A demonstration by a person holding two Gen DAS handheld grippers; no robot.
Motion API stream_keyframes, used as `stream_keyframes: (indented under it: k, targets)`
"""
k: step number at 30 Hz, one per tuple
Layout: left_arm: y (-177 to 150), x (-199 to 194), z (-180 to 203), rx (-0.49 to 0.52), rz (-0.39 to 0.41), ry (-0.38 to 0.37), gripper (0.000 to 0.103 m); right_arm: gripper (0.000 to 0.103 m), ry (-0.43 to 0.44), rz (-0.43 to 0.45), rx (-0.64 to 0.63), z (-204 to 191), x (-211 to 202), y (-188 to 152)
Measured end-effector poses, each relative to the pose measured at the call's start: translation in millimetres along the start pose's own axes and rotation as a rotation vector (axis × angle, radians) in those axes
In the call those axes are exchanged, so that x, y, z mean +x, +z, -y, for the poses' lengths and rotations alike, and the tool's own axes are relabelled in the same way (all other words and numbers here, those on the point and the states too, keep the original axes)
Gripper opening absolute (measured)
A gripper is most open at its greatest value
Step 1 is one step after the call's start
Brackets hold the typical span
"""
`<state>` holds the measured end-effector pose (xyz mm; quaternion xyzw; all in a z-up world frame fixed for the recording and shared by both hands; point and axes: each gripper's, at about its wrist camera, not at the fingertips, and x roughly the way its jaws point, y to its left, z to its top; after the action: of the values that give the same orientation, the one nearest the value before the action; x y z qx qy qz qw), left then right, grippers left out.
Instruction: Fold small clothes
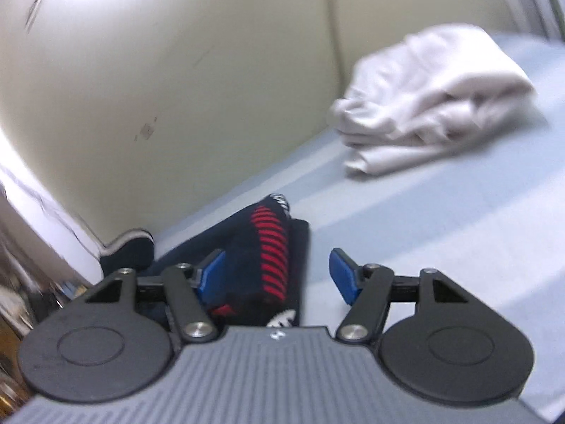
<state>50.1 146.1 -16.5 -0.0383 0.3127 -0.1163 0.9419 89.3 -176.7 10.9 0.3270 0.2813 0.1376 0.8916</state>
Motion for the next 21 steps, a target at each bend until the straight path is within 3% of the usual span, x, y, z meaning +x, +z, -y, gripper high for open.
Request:
stream_keyframes:
  k: [4,6,8,12,21]
  targets:
    - [-1,1,4,0.021,-0.01,0.019,0.103,0.067,-0.021,0.027,-0.08,-20,4,-1]
    - [-2,1,5,0.035,-0.015,0.031,0.103,0.067,-0.027,-0.011,-0.137,-31,19,-6]
    - [-3,2,7,0.049,-0.022,0.04,0.103,0.066,-0.103,-0.089,-0.213,-36,39,-16]
    - [-3,3,8,0.063,-0.032,0.046,0.103,0.063,-0.186,-0.058,-0.414,-47,41,-39]
    - [-4,4,10,0.078,-0.04,0.045,0.103,0.068,-0.091,-0.03,-0.289,-26,29,-35]
